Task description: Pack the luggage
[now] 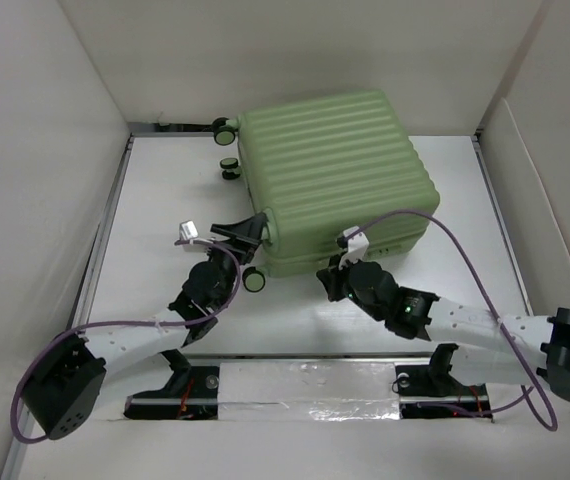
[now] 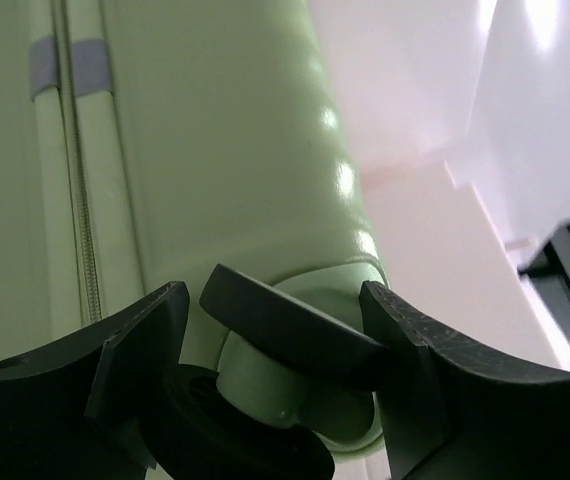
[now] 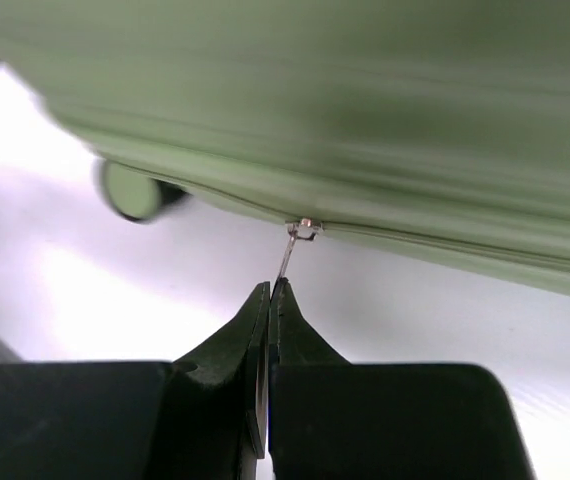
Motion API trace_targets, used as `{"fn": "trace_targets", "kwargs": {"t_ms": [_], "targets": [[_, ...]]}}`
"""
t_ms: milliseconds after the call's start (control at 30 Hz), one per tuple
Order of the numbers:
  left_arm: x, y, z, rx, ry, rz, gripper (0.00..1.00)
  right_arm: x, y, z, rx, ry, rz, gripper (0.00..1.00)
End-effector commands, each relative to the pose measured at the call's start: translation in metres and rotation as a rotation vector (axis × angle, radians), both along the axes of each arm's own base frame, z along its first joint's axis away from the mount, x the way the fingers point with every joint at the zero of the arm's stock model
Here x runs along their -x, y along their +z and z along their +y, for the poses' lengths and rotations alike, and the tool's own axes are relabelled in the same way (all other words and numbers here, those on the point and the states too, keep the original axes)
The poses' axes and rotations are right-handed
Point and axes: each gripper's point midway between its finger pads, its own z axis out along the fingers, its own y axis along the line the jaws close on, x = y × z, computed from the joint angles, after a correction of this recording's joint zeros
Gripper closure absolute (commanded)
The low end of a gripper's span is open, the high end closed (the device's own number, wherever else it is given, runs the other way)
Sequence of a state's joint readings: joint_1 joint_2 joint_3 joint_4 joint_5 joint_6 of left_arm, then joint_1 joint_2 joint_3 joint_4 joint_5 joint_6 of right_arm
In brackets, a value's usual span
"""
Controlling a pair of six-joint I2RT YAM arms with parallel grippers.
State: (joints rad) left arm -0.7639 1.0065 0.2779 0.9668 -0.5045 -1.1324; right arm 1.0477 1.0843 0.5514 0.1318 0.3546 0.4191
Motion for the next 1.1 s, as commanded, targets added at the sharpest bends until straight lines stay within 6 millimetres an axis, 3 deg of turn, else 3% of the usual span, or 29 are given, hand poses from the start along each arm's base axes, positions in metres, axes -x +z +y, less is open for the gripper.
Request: {"fn": "trace_targets", "kwargs": {"t_ms": [0,33,100,133,200,233,267,333,400,433,467,533,567,600,700,733,800,833,867,933,1000,1067], "targets": [[0.030,0.035,-0.061,-0.061,-0.314,-0.124,1.00,0.051,0.039,0.045,-0.199,0.218,0.035,1.00],[0.027,0.046,-0.061,-0.056,-0.310,-0.135,1.00,0.051,0.040,0.042,-0.198,0.216,0.029,1.00],[0.031,0.049,-0.067,-0.117,-0.352,-0.143,1.00,0.051,0.043,0.036,-0.189,0.210,0.004,1.00],[0.032,0.065,-0.072,-0.127,-0.374,-0.175,1.00,0.046,0.044,0.032,-0.181,0.201,-0.007,1.00],[0.037,0.056,-0.087,-0.241,-0.457,-0.163,1.00,0.038,0.045,0.026,-0.167,0.195,-0.025,1.00],[0.036,0.068,-0.093,-0.257,-0.479,-0.178,1.00,0.035,0.047,0.024,-0.165,0.192,-0.028,1.00],[0.035,0.053,-0.100,-0.301,-0.508,-0.138,1.00,0.033,0.048,0.023,-0.162,0.196,-0.030,1.00],[0.040,0.051,-0.114,-0.329,-0.591,-0.157,1.00,0.029,0.062,0.023,-0.194,0.204,-0.062,1.00],[0.036,0.033,-0.128,-0.343,-0.632,-0.131,1.00,0.035,0.073,0.030,-0.218,0.259,-0.072,1.00],[0.044,0.047,-0.135,-0.325,-0.692,-0.168,1.00,0.038,0.076,0.033,-0.225,0.279,-0.062,1.00],[0.038,0.023,-0.149,-0.347,-0.735,-0.122,1.00,0.045,0.076,0.039,-0.235,0.311,-0.044,1.00],[0.046,0.029,-0.170,-0.354,-0.817,-0.149,0.91,0.053,0.076,0.048,-0.283,0.322,-0.025,1.00],[0.044,0.020,-0.172,-0.376,-0.826,-0.126,0.85,0.055,0.061,0.049,-0.270,0.315,0.000,1.00],[0.043,0.021,-0.173,-0.381,-0.823,-0.133,0.62,0.054,0.058,0.049,-0.286,0.303,0.016,1.00],[0.040,0.019,-0.154,-0.396,-0.737,-0.112,0.33,0.049,0.047,0.036,-0.265,0.238,0.025,1.00],[0.025,0.010,-0.134,-0.412,-0.642,-0.072,0.28,0.048,0.048,0.032,-0.267,0.224,0.018,1.00],[0.016,0.017,-0.105,-0.401,-0.537,-0.054,0.19,0.046,0.049,0.018,-0.256,0.189,-0.007,1.00],[0.008,0.011,-0.088,-0.401,-0.470,-0.024,0.17,0.044,0.048,0.012,-0.248,0.174,-0.007,1.00],[-0.004,0.024,-0.062,-0.376,-0.383,-0.032,0.16,0.043,0.048,0.008,-0.244,0.167,-0.008,1.00],[-0.014,0.027,-0.035,-0.332,-0.295,-0.030,0.16,0.044,0.044,-0.001,-0.225,0.154,0.000,1.00],[-0.030,0.043,0.000,-0.292,-0.179,-0.045,0.14,0.045,0.039,-0.007,-0.209,0.142,0.009,1.00],[-0.040,0.058,0.020,-0.254,-0.112,-0.065,0.15,0.046,0.036,-0.012,-0.207,0.133,0.008,1.00]]}}
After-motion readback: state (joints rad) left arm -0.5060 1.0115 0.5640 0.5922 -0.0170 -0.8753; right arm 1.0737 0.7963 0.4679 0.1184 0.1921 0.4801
